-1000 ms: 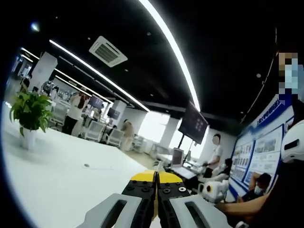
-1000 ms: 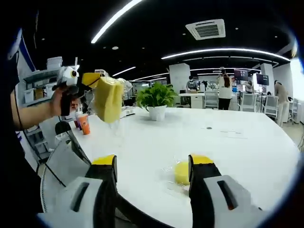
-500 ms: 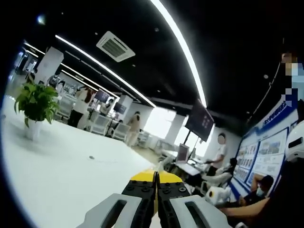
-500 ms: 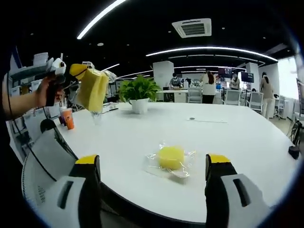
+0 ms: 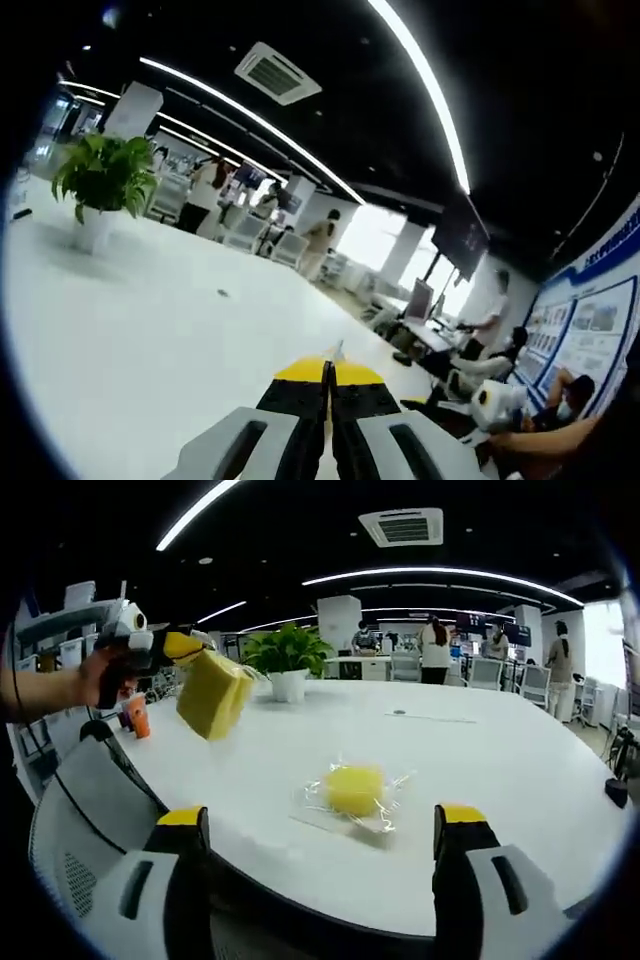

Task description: Compare the silicone blocks by pressing each to a similar depth, holding the contact briefly, and releasing to observe deformation and rebound differences across the visible hardness samples.

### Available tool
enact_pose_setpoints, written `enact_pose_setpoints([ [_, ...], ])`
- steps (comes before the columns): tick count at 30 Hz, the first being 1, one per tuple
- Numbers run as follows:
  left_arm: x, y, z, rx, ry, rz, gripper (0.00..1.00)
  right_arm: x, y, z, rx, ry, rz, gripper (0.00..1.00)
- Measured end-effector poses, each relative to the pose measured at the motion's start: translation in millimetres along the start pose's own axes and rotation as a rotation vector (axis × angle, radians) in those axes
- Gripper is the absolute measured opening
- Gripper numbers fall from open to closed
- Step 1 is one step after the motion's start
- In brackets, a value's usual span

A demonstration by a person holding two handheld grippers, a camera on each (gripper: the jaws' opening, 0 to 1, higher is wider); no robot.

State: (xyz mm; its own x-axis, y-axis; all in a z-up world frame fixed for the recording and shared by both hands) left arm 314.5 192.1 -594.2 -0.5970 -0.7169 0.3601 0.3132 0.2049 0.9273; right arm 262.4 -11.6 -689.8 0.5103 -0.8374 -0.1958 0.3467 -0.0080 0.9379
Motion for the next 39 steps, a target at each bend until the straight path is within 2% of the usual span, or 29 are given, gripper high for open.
enact_pose_setpoints([
  [4, -16.2, -20.9, -13, -0.029, 0.04, 0.029, 0.0, -1, 0.1, 0, 0.0, 0.004, -0.006, 0.88],
  [8, -34.4, -40.3, -21, -0.07, 0.092, -0.004, 0.0, -2, -0.5, 0, 0.002, 0.017, -0.031, 0.89],
  [13, -58.0, -51.7, -30, -0.073, 0.143, -0.035, 0.0, -3, -2.2, -1, 0.001, 0.025, -0.049, 0.91],
  [14, -61.5, -50.3, -31, -0.056, 0.147, -0.033, 0.0, -3, -2.5, -1, -0.001, 0.025, -0.05, 0.91],
  [15, -66.9, -48.2, -33, -0.041, 0.157, 0.004, 0.0, -2, -2.9, -1, -0.004, 0.024, -0.049, 0.91],
  [16, -71.3, -48.5, -34, -0.045, 0.171, 0.003, 0.0, -3, -3.1, -1, -0.005, 0.024, -0.049, 0.9],
  [20, -98.3, -59.1, -37, -0.115, 0.26, -0.065, 0.0, -2, -4.7, -2, -0.013, 0.026, -0.049, 0.9],
  [25, -125.1, -70.8, -38, -0.136, 0.327, -0.028, 0.0, -2, -6.2, -3, -0.022, 0.023, -0.049, 0.91],
  [28, -138.1, -80.0, -39, -0.173, 0.356, -0.064, 0.0, -1, -9.4, -3, -0.041, 0.014, -0.044, 0.9],
  [34, -155.5, -94.2, -37, -0.206, 0.404, -0.048, 0.0, 1, -12.5, -4, -0.055, 0.005, -0.053, 0.93],
  [39, -160.1, -100.8, -36, -0.219, 0.428, -0.084, 0.0, 2, -13.2, -4, -0.054, 0.003, -0.067, 0.96],
])
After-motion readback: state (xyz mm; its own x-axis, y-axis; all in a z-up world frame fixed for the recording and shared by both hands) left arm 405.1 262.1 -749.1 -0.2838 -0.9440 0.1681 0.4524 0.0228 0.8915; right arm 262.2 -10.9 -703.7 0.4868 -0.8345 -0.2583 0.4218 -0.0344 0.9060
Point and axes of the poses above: the point that each gripper's makers call its tool centre point, and the gripper's own axes: z roughly backward along the fingers, x roughly to its right, y roughly out of its top, the point moved 2 cm from there along z, roughly backward along the fingers, and after that the axes turned 9 degrees about -z, right-handed, at the moved point
